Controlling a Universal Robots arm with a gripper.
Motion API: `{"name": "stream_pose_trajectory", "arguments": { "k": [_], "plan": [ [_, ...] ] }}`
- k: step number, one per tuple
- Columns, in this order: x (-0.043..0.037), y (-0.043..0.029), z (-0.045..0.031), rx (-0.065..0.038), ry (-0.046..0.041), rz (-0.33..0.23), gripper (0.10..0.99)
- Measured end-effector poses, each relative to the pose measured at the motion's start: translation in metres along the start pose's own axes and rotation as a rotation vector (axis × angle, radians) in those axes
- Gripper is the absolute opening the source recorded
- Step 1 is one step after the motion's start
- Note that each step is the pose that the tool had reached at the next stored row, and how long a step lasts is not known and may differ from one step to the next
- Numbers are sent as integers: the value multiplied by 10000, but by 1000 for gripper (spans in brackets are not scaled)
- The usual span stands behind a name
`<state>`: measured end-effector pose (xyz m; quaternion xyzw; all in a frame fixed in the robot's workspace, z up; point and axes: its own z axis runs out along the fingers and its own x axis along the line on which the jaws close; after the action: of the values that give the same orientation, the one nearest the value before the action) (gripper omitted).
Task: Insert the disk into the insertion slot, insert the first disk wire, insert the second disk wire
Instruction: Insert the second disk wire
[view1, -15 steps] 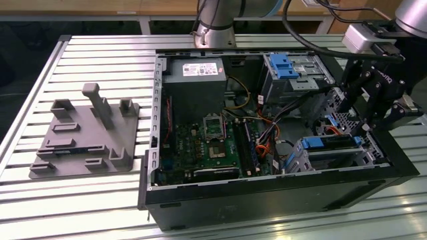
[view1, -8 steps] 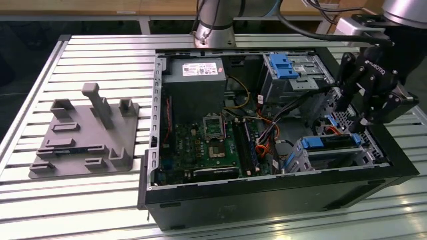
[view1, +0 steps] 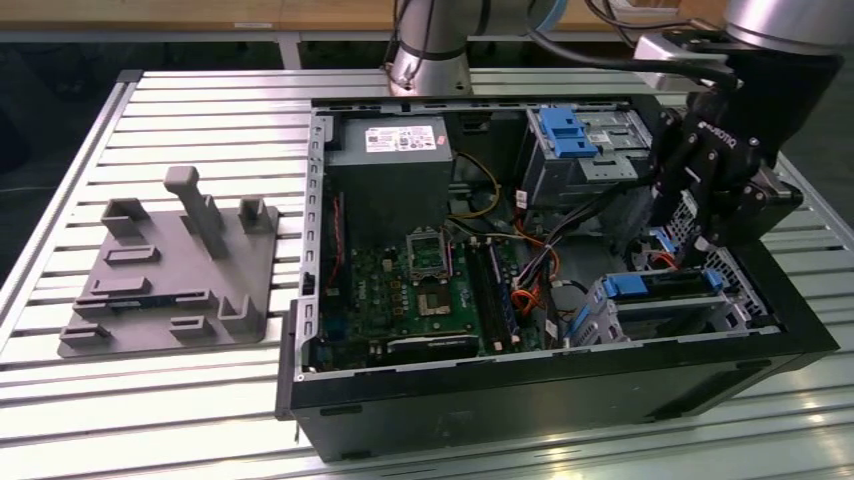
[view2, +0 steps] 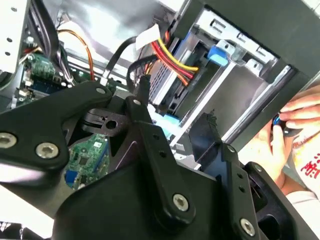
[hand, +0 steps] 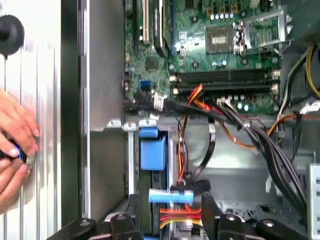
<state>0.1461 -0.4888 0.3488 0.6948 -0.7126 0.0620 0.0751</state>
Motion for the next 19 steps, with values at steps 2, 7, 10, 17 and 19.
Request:
{"name": "stream_pose_trajectory", "arguments": {
  "k": [2, 7, 10, 17, 19],
  "plan": [
    [-4, 18, 0, 0, 4, 1, 592],
    [-55, 24, -12, 0, 32, 11, 592],
    [-57, 44, -12, -2, 59, 21, 592],
    [-251, 72, -51, 26, 1258, 51, 592],
    [-300, 74, -60, 35, 1614, 59, 592]
  ]
}}
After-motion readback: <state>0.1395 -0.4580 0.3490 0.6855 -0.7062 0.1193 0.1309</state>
